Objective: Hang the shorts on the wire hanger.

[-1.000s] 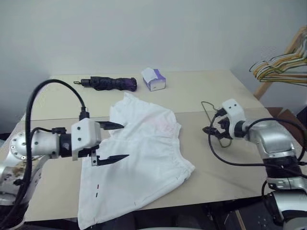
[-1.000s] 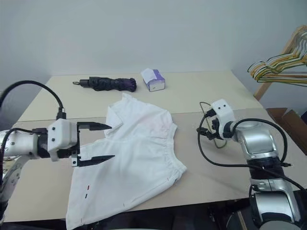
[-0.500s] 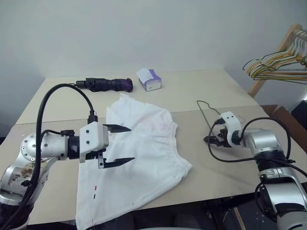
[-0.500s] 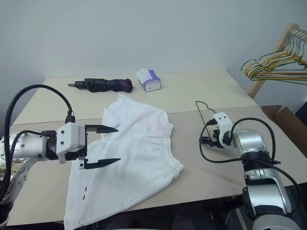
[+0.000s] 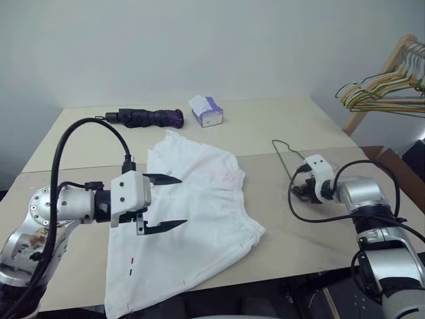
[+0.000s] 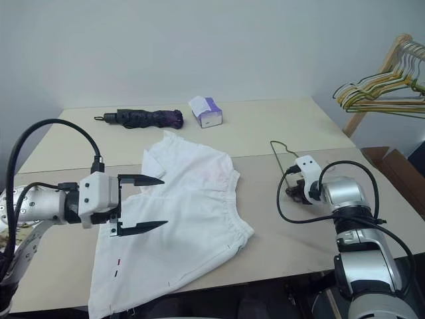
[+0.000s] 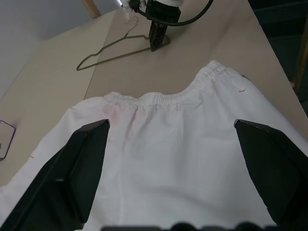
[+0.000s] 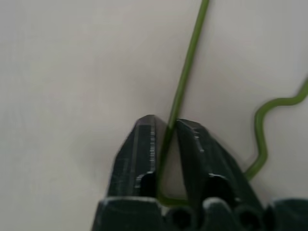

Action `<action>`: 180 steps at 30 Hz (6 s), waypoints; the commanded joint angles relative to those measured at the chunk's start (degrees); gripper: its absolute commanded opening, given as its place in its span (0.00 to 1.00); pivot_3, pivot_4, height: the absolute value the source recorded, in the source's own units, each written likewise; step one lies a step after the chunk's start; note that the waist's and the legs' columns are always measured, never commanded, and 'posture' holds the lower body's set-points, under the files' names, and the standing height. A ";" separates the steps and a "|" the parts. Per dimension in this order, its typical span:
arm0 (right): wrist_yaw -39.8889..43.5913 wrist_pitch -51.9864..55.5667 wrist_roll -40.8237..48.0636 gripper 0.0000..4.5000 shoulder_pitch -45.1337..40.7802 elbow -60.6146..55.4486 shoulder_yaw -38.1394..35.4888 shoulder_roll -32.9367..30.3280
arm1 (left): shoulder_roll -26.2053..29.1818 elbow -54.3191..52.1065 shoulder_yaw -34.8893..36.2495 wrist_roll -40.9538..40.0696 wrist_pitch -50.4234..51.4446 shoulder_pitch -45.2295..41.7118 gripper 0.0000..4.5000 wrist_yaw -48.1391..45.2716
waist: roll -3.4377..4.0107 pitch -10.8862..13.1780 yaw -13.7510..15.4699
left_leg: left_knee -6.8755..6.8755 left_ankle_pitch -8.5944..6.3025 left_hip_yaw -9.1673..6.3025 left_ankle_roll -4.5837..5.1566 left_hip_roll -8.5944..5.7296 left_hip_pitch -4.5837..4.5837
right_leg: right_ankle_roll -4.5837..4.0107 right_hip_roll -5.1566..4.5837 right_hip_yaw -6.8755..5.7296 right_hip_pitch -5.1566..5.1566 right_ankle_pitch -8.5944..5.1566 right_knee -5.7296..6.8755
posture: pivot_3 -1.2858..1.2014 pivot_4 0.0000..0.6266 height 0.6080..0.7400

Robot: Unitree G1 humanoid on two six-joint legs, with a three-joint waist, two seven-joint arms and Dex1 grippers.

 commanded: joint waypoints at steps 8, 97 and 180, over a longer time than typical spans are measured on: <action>-11.76 -1.51 -2.04 0.01 7.75 -20.77 -5.15 3.03 | -12.94 5.73 -2.70 -5.83 17.39 -10.50 1.00 17.64 | -0.08 -0.08 -0.03 | 0.02 0.01 -0.08 -0.01 -0.02 -0.04 | 0.03 0.00 0.00 0.01 0.02 0.01 | 0.53 0.00 1.00; 26.34 6.14 38.38 0.79 -1.95 -39.34 0.90 -0.57 | -24.39 23.37 12.36 -41.47 17.37 -24.27 0.00 4.95 | -0.05 0.01 0.40 | 0.16 0.02 -0.86 -0.03 -0.23 -0.33 | -0.05 0.23 -0.12 -0.01 0.01 -0.08 | 0.53 0.00 1.00; 41.56 22.32 36.29 0.00 27.35 -28.67 2.06 -32.00 | -7.79 19.51 -10.00 -0.30 8.33 -9.41 0.99 3.33 | 0.11 0.09 0.93 | 0.14 -0.03 -0.79 0.01 -0.16 -0.25 | -0.04 0.32 0.05 -0.06 -0.09 -0.11 | 0.52 0.00 1.00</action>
